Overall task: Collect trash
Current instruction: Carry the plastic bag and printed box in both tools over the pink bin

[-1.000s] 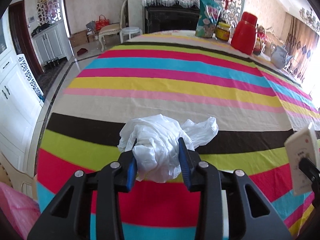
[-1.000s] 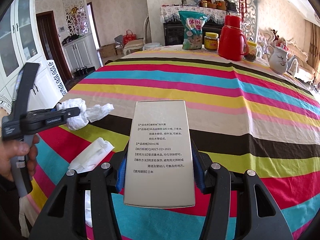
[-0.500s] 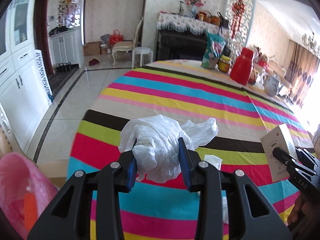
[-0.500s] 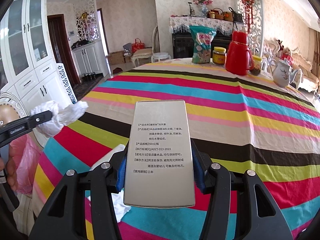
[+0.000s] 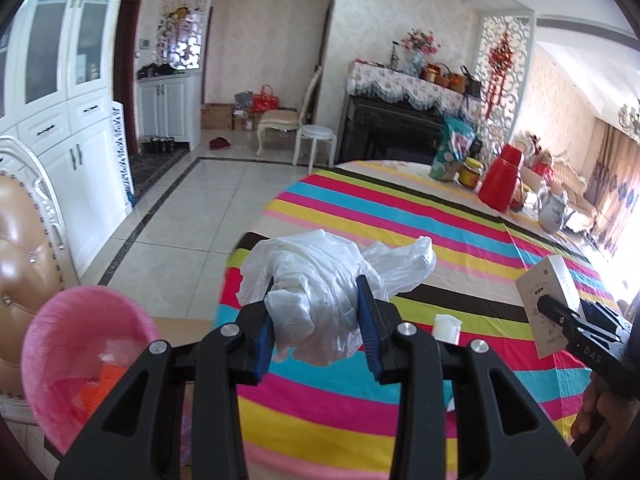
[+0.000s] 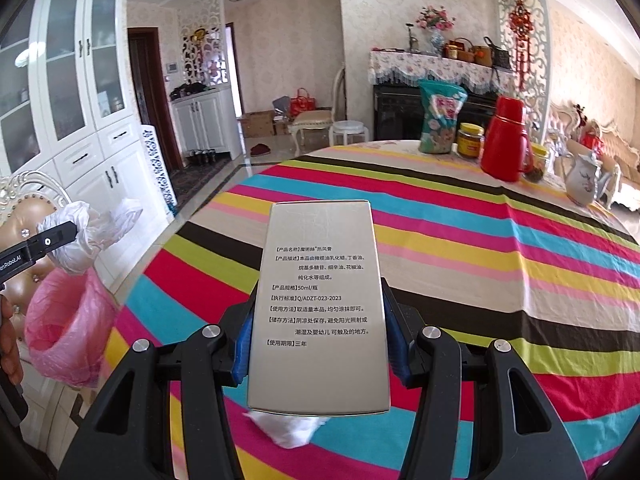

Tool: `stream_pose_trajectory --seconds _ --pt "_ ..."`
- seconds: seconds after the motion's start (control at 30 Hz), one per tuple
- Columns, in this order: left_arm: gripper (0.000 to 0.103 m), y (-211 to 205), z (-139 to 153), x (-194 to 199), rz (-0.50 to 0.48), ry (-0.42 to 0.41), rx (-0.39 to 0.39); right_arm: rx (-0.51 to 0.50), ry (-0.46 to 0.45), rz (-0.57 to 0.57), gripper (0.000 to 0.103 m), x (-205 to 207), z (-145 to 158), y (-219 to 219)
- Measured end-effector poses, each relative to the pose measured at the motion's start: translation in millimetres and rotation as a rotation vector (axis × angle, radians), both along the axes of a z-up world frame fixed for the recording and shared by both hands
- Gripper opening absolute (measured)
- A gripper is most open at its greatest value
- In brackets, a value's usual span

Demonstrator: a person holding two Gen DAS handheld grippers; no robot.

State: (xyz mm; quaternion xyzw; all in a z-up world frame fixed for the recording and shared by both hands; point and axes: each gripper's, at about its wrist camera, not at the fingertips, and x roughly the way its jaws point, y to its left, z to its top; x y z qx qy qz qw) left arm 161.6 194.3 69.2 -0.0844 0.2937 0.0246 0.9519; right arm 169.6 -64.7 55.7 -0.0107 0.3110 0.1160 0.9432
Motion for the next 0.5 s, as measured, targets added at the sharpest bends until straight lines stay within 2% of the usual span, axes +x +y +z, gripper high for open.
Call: stream_pose_trajectory --seconds 0.5 --pt "0.036 110 36 -85 0.172 -0.068 0.01 -0.01 -0.04 0.162 0.05 -22 26 104"
